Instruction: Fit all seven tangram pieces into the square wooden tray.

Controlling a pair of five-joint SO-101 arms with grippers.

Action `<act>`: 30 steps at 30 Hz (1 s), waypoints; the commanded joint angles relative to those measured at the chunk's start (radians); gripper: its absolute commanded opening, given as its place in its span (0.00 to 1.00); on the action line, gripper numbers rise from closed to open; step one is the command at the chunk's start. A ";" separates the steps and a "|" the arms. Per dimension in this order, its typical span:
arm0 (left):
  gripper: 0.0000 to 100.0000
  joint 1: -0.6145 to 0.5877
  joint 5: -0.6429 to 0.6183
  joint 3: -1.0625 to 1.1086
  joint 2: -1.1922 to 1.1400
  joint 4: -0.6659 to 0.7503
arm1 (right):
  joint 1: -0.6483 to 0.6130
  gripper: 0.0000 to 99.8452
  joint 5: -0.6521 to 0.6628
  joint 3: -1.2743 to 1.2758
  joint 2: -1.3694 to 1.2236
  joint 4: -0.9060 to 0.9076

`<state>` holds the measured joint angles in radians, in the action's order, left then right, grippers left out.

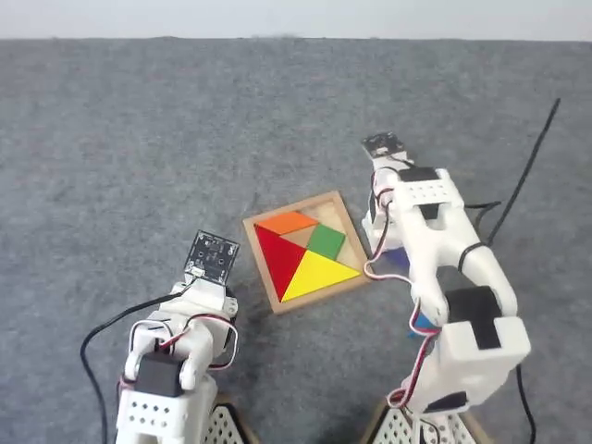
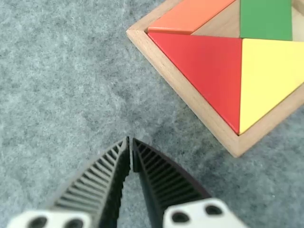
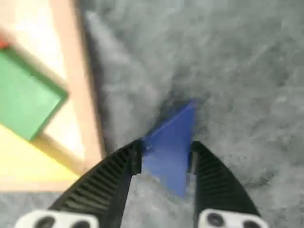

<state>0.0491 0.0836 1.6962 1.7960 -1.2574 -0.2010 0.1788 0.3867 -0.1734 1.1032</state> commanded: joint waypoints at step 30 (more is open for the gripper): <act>0.01 -0.005 -0.005 -0.012 0.021 -0.005 | -0.002 0.16 0.017 -0.011 -0.051 -0.094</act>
<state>0.0491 0.0836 1.6962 1.7960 -1.2574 -0.2209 0.2048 0.4296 -0.2148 1.0050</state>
